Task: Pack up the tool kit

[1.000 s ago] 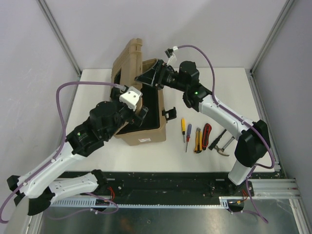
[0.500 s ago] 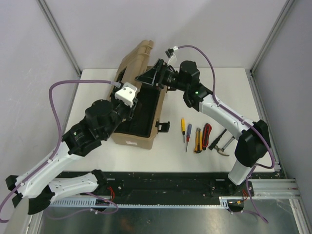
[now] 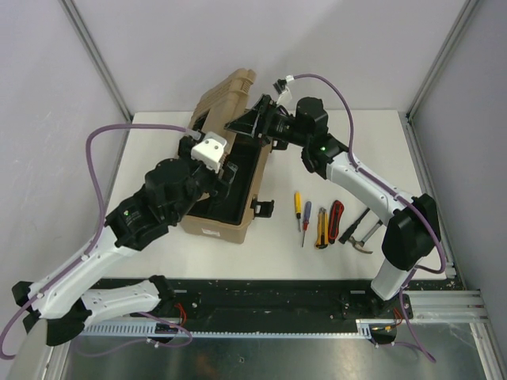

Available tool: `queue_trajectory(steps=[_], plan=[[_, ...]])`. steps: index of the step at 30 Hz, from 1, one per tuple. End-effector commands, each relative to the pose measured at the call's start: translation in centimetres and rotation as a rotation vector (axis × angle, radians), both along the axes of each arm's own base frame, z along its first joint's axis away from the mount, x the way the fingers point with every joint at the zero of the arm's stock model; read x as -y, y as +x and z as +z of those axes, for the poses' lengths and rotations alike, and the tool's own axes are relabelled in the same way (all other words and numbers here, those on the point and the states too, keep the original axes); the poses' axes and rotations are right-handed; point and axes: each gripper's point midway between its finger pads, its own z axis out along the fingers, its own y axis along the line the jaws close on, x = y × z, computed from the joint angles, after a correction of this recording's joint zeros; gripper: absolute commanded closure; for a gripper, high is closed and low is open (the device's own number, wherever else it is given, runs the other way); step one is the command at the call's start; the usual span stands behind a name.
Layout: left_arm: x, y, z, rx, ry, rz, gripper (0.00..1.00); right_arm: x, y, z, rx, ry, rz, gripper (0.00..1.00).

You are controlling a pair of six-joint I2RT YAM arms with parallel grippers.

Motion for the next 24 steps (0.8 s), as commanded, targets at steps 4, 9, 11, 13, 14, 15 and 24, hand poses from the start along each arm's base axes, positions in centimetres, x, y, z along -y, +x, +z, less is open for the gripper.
queue_trajectory(steps=[4,9,11,13,14,15,24], plan=[[0.9,-0.6,3.6,0.039,-0.043,-0.060,0.06,0.5,0.9,3.0,0.095,0.074,-0.041,0.23],[-0.5,-1.3,0.6,-0.034,0.017,0.028,0.04,0.4,1.0,3.6,0.102,0.085,-0.046,0.24],[-1.1,-2.1,0.1,-0.047,-0.003,0.022,0.03,0.4,1.0,3.7,0.102,0.088,-0.043,0.24],[-1.4,-2.9,-0.6,-0.064,-0.011,0.004,0.03,0.5,1.2,3.8,0.100,0.087,-0.044,0.24],[-1.5,-3.2,-0.9,-0.074,-0.009,-0.004,0.02,0.4,1.3,3.8,0.097,0.087,-0.044,0.24],[-1.8,-3.5,-1.3,-0.085,-0.003,-0.003,0.02,0.5,1.4,3.8,0.093,0.087,-0.045,0.24],[-3.8,-4.4,-5.4,-0.159,0.134,0.076,0.11,0.5,2.1,3.1,0.053,0.080,-0.043,0.24]])
